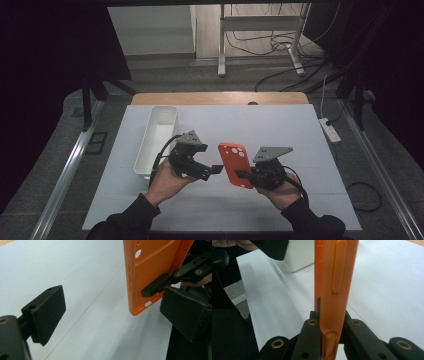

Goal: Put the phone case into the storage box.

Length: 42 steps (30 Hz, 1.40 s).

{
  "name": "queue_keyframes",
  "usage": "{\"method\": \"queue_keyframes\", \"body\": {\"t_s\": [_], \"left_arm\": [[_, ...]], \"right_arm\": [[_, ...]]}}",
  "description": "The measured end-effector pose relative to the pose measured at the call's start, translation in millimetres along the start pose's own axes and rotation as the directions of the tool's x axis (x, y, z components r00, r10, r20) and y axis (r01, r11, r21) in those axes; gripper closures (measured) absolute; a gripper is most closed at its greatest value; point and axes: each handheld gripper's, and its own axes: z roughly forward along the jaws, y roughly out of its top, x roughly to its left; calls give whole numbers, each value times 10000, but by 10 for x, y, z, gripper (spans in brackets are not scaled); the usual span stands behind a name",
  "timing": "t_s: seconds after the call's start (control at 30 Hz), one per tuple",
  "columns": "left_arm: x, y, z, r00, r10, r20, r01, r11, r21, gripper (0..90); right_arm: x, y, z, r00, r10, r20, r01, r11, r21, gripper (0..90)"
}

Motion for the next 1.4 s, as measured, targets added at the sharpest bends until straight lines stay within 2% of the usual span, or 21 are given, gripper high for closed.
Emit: {"method": "queue_keyframes", "body": {"t_s": [0.1, 0.23, 0.4, 0.5, 0.53, 0.7, 0.9, 1.07, 1.4], "left_arm": [[-6, 0, -2, 9998, 156, -107, -155, 9998, 81, 87], [-41, 6, -8, 9994, 260, -233, -259, 9997, 38, 189], [-63, 10, -5, 9994, 349, 48, -349, 9994, 76, 385], [-73, 14, -3, 9995, 287, 154, -288, 9996, 61, 508], [-77, 16, -2, 9992, 249, 299, -251, 9997, 62, 508], [-69, 20, 8, 9990, 22, 450, -29, 9999, 143, 664], [-55, 17, 8, 9979, -270, 589, 259, 9995, 180, 802], [-29, 12, 4, 9960, -626, 638, 606, 9976, 330, 885], [-37, 6, 13, 9927, -1072, 558, 1061, 9941, 209, 897]], "right_arm": [[-3, -5, 5, 9999, 92, 132, -92, 10000, 6, 858], [5, -2, 12, 9996, 175, 227, -173, 9998, -128, 859], [17, 1, 30, 9995, 192, 237, -190, 9998, -106, 859], [24, 5, 37, 9996, 156, 243, -153, 9998, -111, 859], [29, 6, 42, 9996, 138, 227, -135, 9999, -104, 859], [58, 14, 64, 9997, 12, 226, -11, 10000, -40, 859], [84, 20, 74, 9997, -72, 220, 72, 10000, 2, 859], [86, 19, 77, 9996, -94, 267, 93, 9999, 46, 861], [76, 20, 97, 9995, -5, 305, 1, 9999, 107, 852]]}}
